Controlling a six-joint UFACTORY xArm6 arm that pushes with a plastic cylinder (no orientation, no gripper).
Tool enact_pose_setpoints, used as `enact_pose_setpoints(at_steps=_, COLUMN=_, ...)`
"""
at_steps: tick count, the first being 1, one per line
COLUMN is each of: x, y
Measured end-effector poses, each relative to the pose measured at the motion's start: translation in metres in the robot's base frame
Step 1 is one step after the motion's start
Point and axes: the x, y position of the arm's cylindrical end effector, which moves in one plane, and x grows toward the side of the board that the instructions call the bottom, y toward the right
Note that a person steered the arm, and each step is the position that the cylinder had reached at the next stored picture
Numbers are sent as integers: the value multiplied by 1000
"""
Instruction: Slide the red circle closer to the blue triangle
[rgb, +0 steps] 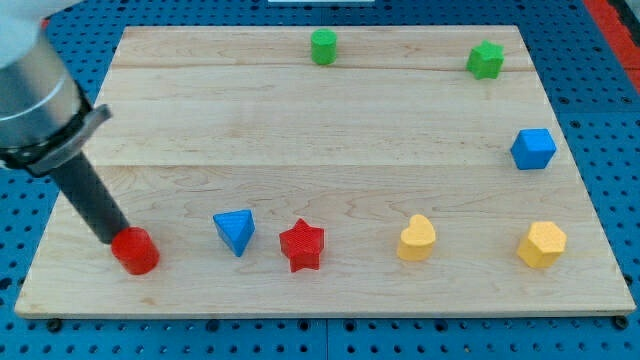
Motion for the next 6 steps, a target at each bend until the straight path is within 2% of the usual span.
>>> enact_pose_setpoints(at_steps=1, x=1, y=-43)
enact_pose_setpoints(at_steps=2, x=22, y=-73)
enact_pose_setpoints(at_steps=3, x=23, y=-51)
enact_pose_setpoints(at_steps=4, x=14, y=-1)
enact_pose_setpoints(at_steps=5, x=9, y=75)
enact_pose_setpoints(at_steps=6, x=9, y=37)
